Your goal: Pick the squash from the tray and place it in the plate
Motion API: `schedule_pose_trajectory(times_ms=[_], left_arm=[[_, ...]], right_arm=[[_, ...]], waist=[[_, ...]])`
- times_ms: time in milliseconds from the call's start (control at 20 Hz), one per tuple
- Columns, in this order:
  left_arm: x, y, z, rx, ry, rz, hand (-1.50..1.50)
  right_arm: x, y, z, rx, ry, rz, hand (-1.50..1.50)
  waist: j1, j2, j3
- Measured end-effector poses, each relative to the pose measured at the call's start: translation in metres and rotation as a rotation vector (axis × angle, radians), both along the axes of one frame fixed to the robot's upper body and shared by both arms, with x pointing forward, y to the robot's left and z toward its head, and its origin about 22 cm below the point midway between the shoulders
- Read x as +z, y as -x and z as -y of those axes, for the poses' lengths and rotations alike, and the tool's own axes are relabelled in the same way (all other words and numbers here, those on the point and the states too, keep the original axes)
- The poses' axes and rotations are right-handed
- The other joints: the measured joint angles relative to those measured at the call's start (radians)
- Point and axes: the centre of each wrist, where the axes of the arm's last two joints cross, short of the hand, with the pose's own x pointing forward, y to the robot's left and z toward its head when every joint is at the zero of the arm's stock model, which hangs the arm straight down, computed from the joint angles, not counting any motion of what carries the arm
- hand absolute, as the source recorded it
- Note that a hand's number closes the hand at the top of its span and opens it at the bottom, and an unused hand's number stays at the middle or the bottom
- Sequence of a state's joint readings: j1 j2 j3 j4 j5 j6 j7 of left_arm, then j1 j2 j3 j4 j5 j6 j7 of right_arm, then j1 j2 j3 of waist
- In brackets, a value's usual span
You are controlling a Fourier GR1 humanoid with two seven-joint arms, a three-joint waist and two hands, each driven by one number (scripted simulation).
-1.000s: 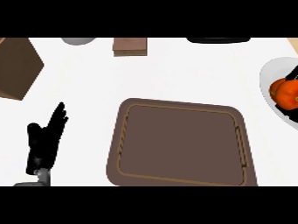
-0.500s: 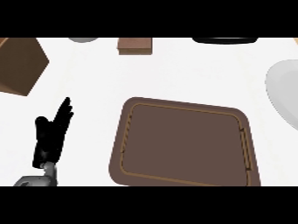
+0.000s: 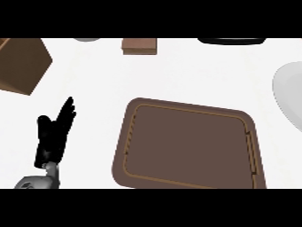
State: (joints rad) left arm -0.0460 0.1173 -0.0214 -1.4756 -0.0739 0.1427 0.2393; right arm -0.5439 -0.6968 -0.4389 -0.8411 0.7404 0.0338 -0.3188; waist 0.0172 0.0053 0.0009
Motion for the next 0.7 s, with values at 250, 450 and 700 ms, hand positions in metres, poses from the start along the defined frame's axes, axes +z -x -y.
schedule_pose_trajectory(times_ms=[250,450,700], left_arm=[[-0.003,-0.003,0.007,-0.012,0.001,0.008,0.0],[-0.004,-0.001,0.005,-0.018,-0.005,0.015,0.0],[-0.001,-0.008,0.004,-0.029,-0.003,0.02,0.0]], right_arm=[[-0.022,-0.005,0.013,0.003,-0.011,-0.13,1.5],[-0.037,0.0,0.022,0.029,-0.048,-0.265,1.5],[-0.043,0.007,0.035,0.064,-0.055,-0.406,-1.5]], waist=[[0.008,0.004,0.001],[0.016,0.006,0.001],[0.023,0.011,0.003]])
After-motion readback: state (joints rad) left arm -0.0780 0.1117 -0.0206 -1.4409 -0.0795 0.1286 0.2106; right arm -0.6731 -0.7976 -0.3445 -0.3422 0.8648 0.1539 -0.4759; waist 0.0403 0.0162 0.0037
